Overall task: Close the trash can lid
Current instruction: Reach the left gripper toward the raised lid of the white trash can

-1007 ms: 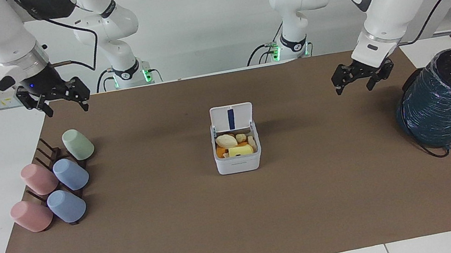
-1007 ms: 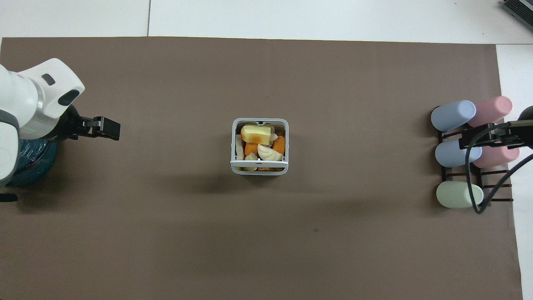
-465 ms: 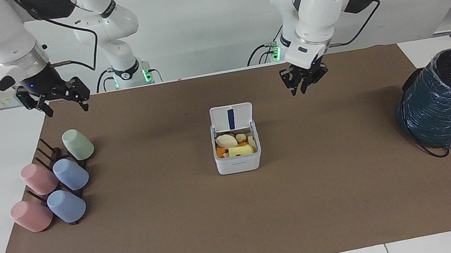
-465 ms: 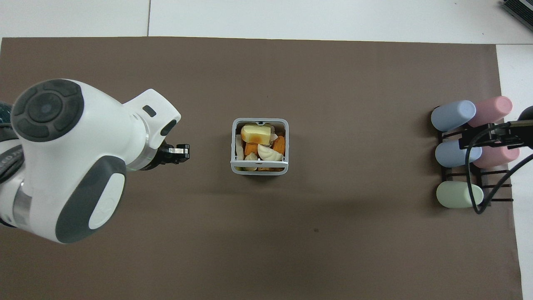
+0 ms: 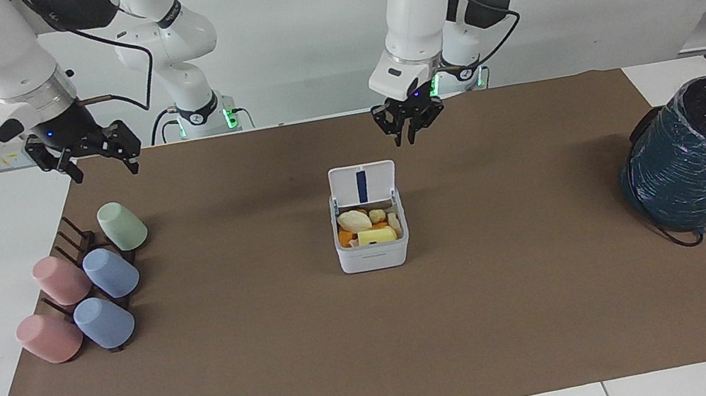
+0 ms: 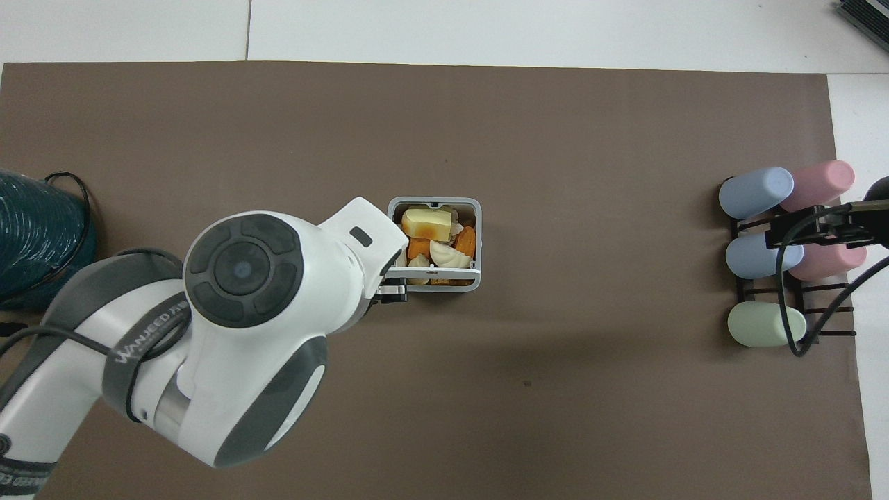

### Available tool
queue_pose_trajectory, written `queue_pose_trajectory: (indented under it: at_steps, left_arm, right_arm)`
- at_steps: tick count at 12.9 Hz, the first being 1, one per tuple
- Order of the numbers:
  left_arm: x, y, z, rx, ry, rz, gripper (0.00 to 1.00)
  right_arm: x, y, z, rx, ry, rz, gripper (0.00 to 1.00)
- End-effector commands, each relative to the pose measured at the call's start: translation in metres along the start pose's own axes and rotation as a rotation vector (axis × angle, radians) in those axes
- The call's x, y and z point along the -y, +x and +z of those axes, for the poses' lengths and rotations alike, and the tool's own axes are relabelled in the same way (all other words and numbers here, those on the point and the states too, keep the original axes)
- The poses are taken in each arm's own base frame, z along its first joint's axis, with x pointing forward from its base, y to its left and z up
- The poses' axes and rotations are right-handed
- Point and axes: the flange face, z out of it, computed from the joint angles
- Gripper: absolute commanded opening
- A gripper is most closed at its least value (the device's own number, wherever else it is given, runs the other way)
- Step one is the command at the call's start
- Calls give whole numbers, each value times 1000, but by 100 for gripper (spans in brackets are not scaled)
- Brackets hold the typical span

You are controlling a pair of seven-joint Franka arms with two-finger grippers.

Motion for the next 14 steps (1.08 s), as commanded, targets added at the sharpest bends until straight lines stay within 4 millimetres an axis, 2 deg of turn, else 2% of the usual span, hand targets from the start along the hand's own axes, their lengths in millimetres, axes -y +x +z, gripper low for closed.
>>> queue_pose_trajectory:
  at_steps: [1, 4, 5, 9, 14]
  left_arm:
    - [-14, -23, 10, -10, -48, -21, 27]
    - [-33, -37, 22, -29, -79, -39, 27]
    - [-35, -35, 23, -44, -91, -46, 27]
    - [-37, -17, 21, -116, -174, -84, 28]
    - [-37, 6, 43, -169, -200, -113, 28]
  right_arm:
    - [1, -6, -3, 3, 19, 10, 100]
    - [1, -6, -3, 3, 19, 10, 100]
    - [1, -6, -3, 3, 19, 10, 100]
    - [1, -6, -3, 3, 19, 10, 100]
    - [1, -6, -3, 3, 17, 10, 100]
